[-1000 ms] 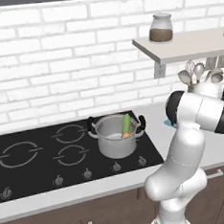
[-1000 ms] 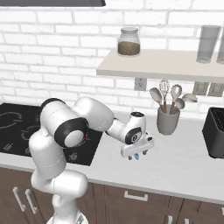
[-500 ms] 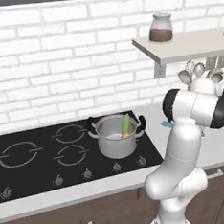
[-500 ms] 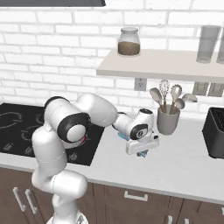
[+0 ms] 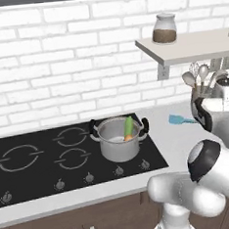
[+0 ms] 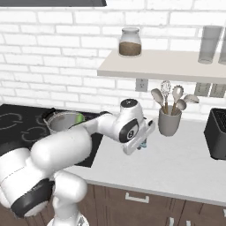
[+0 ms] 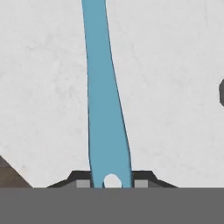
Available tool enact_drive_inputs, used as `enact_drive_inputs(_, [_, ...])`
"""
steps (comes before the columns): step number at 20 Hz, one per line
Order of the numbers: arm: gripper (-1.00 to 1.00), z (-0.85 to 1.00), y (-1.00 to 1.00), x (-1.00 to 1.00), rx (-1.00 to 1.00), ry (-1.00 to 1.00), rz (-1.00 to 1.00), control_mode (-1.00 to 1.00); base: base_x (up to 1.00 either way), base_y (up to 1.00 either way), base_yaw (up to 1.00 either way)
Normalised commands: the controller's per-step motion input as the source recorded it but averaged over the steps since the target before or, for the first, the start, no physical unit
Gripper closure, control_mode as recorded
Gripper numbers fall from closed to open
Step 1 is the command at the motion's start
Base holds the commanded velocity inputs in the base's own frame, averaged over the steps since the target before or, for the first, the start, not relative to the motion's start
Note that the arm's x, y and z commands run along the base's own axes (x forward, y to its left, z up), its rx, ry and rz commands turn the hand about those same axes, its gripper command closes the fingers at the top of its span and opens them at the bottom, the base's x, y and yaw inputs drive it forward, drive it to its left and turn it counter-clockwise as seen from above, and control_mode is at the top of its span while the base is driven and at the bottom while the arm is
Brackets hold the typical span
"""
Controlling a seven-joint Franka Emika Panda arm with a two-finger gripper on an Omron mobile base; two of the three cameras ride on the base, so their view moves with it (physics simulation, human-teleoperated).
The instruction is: Put the corn and squash in the pot. Retrieve the spatula and lightly stir the vegetables in the pot.
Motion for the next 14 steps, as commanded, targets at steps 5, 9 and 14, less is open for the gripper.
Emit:
enact_drive_inputs(5, [1.00,1.00,0.65,-0.39,-0.51,-0.15,0.46,-1.00,0.00,0.00,0.00])
enact_drive_inputs(9, [1.00,1.00,0.33,-0.02,-0.30,-0.07,0.48,-1.00,0.00,0.00,0.00])
enact_drive_inputs(14, [1.00,1.00,0.54,0.32,-0.24,0.00,0.33,-1.00,0.00,0.00,0.00])
